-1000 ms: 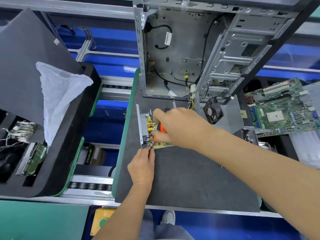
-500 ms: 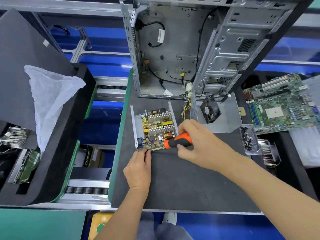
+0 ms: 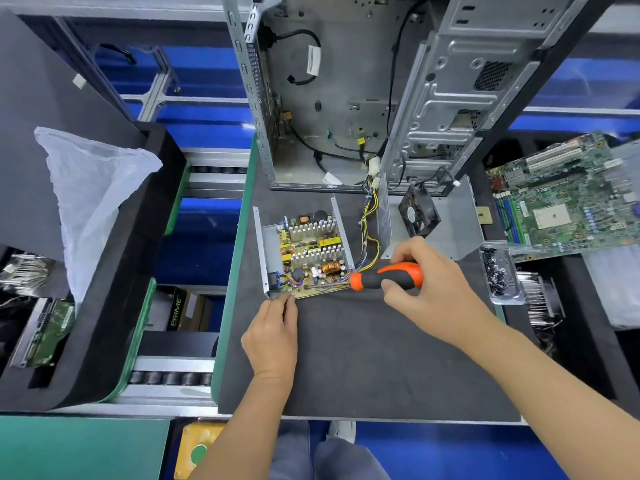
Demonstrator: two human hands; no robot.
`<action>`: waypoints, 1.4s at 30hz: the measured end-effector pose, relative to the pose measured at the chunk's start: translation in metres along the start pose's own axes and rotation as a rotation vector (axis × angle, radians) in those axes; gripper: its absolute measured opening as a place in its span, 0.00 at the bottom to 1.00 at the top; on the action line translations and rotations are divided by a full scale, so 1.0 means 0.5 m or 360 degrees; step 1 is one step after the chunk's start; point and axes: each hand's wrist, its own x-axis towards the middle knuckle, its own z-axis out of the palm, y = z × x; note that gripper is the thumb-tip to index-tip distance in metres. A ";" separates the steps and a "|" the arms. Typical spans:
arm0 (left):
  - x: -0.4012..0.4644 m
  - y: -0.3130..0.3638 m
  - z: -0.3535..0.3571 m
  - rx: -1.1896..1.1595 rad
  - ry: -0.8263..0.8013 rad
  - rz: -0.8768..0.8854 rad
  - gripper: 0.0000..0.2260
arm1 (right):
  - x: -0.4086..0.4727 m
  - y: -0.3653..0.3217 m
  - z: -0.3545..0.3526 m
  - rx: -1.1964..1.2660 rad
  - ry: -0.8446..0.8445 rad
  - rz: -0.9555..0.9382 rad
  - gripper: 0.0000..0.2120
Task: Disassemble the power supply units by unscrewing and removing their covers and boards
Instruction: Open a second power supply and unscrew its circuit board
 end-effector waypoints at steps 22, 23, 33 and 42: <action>-0.029 0.115 0.003 -0.0520 -0.0548 0.0412 0.07 | -0.100 0.240 -0.027 0.1922 0.0803 0.0945 0.09; -0.031 0.135 0.007 -0.0536 -0.0593 0.0486 0.07 | -0.108 0.249 -0.027 0.1955 0.0841 0.0956 0.08; -0.054 0.303 0.074 -0.0376 -0.1296 0.0773 0.09 | -0.161 0.291 -0.026 0.2119 0.1005 0.1006 0.07; -0.052 0.315 0.111 -0.0141 -0.1395 0.0695 0.11 | -0.188 0.304 -0.033 0.2113 0.0996 0.1001 0.05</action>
